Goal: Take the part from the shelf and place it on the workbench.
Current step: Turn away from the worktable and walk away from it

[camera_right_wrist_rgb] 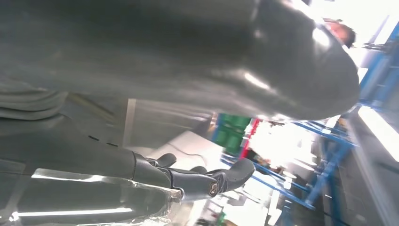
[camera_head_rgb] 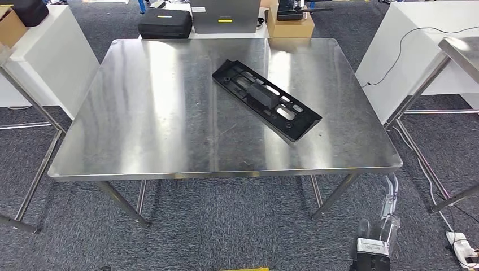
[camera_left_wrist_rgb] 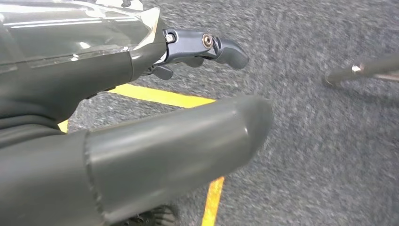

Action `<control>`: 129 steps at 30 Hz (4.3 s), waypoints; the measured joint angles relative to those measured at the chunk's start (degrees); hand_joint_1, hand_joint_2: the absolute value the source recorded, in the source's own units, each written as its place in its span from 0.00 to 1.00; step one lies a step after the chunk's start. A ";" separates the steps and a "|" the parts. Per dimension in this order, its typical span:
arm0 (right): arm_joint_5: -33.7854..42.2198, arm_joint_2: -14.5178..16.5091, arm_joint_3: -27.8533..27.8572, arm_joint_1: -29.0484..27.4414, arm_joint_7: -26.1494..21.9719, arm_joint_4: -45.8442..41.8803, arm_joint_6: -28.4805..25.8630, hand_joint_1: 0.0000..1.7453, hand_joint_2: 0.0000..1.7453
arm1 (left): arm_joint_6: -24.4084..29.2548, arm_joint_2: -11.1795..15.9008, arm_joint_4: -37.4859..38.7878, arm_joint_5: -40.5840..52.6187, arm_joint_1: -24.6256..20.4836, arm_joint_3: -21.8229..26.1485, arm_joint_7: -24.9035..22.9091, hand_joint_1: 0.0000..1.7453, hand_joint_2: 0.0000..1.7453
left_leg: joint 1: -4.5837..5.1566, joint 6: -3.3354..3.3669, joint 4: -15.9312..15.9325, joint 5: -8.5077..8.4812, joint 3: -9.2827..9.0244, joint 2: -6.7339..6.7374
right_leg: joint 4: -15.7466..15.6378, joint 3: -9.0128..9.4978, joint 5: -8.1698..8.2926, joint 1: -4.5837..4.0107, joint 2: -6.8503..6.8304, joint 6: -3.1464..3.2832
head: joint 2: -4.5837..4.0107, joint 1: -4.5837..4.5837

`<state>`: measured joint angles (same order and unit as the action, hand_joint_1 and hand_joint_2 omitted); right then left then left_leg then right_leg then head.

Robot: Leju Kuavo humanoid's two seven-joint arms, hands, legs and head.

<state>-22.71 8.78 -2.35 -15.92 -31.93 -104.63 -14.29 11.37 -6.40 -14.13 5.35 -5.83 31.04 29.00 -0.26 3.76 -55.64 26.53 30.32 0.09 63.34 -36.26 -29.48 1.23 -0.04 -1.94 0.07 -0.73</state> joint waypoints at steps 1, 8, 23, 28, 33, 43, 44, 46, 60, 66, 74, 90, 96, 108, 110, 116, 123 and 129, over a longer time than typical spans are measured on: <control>-0.11 0.11 0.44 0.16 0.54 1.14 -0.17 0.00 0.00 | 0.18 -0.05 -0.01 0.15 -0.02 0.05 -0.01 0.00 0.00 | 0.12 0.17 -0.03 -0.55 0.76 0.05 | 3.84 -1.07 -2.36 0.00 0.01 0.23 | 0.00 0.20; -0.61 0.81 2.61 1.43 1.89 7.64 -0.90 0.00 0.00 | 0.51 -0.58 0.00 0.64 -0.07 0.17 -0.31 0.00 0.00 | 1.17 -0.23 -0.62 -4.45 5.16 0.10 | -5.25 10.14 -1.01 -0.74 -0.04 -0.24 | 0.00 0.55; -1.55 -1.33 17.78 17.40 16.80 74.78 -20.94 0.00 0.00 | 3.33 -0.81 0.03 1.67 0.19 2.51 -1.58 0.00 0.00 | -0.59 -3.75 -5.30 1.96 -0.78 -0.39 | -7.29 3.25 5.46 -0.48 -0.91 0.99 | 0.00 -0.31; -2.19 -2.75 19.84 17.79 23.37 84.90 -20.95 0.00 0.00 | 3.74 -0.86 0.39 1.50 0.71 3.21 -2.73 0.00 0.00 | -0.08 -1.42 -0.71 2.17 -1.67 -0.20 | -6.44 1.86 6.27 -0.30 -0.85 -0.65 | 0.00 -0.25; -2.92 -2.82 20.58 17.71 37.70 90.04 -17.98 0.00 0.00 | 8.59 -0.81 1.21 4.86 1.45 3.43 -10.45 0.00 0.00 | 0.22 0.13 -0.51 -1.33 2.14 0.28 | 8.05 -1.89 -4.10 -0.17 -0.43 0.05 | 0.00 0.48; -6.35 -2.01 20.34 18.71 35.19 92.18 -14.90 0.00 0.00 | 14.96 -1.84 2.99 11.71 3.31 -0.70 -28.49 0.00 0.00 | 0.69 -1.98 -0.44 -6.72 6.45 0.52 | -10.29 12.63 -0.93 -1.07 -0.39 1.39 | 0.00 0.10; -6.82 -1.97 20.11 18.77 34.82 92.27 -14.76 0.00 0.00 | 15.38 -2.00 3.07 11.49 3.49 -0.78 -28.99 0.00 0.00 | 0.58 -2.40 -1.41 -5.08 6.92 0.35 | -10.36 12.04 -0.21 -0.91 -0.52 1.90 | 0.00 -0.03; -8.16 -1.91 19.44 18.99 34.41 92.40 -14.62 0.00 0.00 | 16.32 -2.27 3.19 10.61 3.83 -0.78 -29.28 0.00 0.00 | 0.25 -3.23 -6.58 1.11 8.44 0.04 | -10.39 10.46 1.31 -0.75 -0.73 2.53 | 0.00 -0.43; -11.53 -2.36 16.40 20.65 35.67 92.53 -14.69 0.00 0.00 | 16.20 -2.71 3.19 6.13 4.02 1.24 -19.98 0.00 0.00 | -0.27 -0.78 0.07 1.70 -1.49 0.03 | -4.43 0.24 4.23 -0.16 -0.83 -0.44 | 0.00 -0.66; -12.21 -2.59 16.35 20.81 34.75 92.56 -15.10 0.00 0.00 | 14.21 -2.56 3.16 4.61 3.77 3.14 -17.38 0.00 0.00 | 0.43 -0.10 -0.18 -1.82 2.77 0.45 | 7.95 0.48 -1.95 -0.21 -0.48 -0.77 | 0.00 -0.15; -12.46 -2.81 16.16 21.65 34.17 92.56 -15.13 0.00 0.00 | 14.23 -2.81 3.17 4.76 3.54 4.03 -17.39 0.00 0.00 | 0.48 -1.97 -0.24 -5.14 5.17 0.62 | -10.52 11.79 -0.53 -1.16 -0.34 0.83 | 0.00 -0.07; -8.75 -2.55 17.00 21.80 29.40 92.59 -15.87 0.00 0.00 | 13.33 -2.34 3.19 6.88 2.80 4.01 -18.79 0.00 0.00 | -0.22 -1.65 -0.61 3.10 -2.34 -0.18 | -6.25 1.85 5.67 -0.57 -0.95 -0.36 | 0.00 -1.10; -5.27 -2.64 19.65 21.70 26.10 92.61 -15.83 0.00 0.00 | 12.40 -2.13 3.18 7.95 2.65 3.93 -17.97 0.00 0.00 | -0.10 -0.03 -0.42 -1.51 2.93 0.53 | 9.84 -1.63 -4.71 -0.35 -0.37 -0.40 | 0.00 -0.39; -3.33 -2.65 22.99 20.86 23.68 92.78 -17.02 0.00 0.00 | 11.93 -1.90 3.22 7.91 2.54 3.96 -16.55 0.00 0.00 | -0.40 -3.45 -5.62 0.51 8.90 0.29 | -10.61 11.16 0.79 -0.80 -0.74 2.71 | 0.00 -1.09; -3.17 -2.56 23.38 20.71 23.63 92.79 -17.15 0.00 0.00 | 11.74 -1.85 3.22 7.98 2.61 3.96 -16.36 0.00 0.00 | -0.43 -3.81 -13.02 5.57 9.97 0.24 | -10.43 9.14 2.44 -0.95 -0.83 2.91 | 0.00 -1.38; -2.90 -2.36 24.04 20.77 23.41 92.78 -17.29 0.00 0.00 | 11.53 -1.60 3.13 8.38 2.14 3.92 -16.05 0.00 0.00 | -0.27 -3.02 -5.58 2.47 -2.25 -0.01 | -7.40 2.90 5.75 -1.23 -0.93 1.84 | 0.00 -1.47; -2.32 -2.45 25.01 20.36 22.80 92.85 -17.68 0.00 0.00 | 11.45 -1.63 3.12 8.84 1.90 3.86 -15.88 0.00 0.00 | -0.03 -0.30 0.71 1.60 -2.41 0.52 | -1.46 -0.72 1.75 -0.79 -0.61 0.91 | 0.00 -1.06; -2.27 -2.55 25.28 20.27 22.78 92.85 -17.70 0.00 0.00 | 11.46 -1.64 3.11 8.98 1.88 3.85 -15.91 0.00 0.00 | 0.07 -0.75 0.25 -3.11 3.61 0.85 | 7.04 2.73 -0.64 -0.19 -0.36 -1.33 | 0.00 -0.58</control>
<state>-24.98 6.23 22.92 4.35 -9.15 -11.78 -32.00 22.83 -8.04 -11.02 14.33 -3.95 34.89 13.09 -0.19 3.01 -55.39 23.42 33.93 0.94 70.37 -33.53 -30.12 1.05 -0.40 -3.27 0.07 -1.31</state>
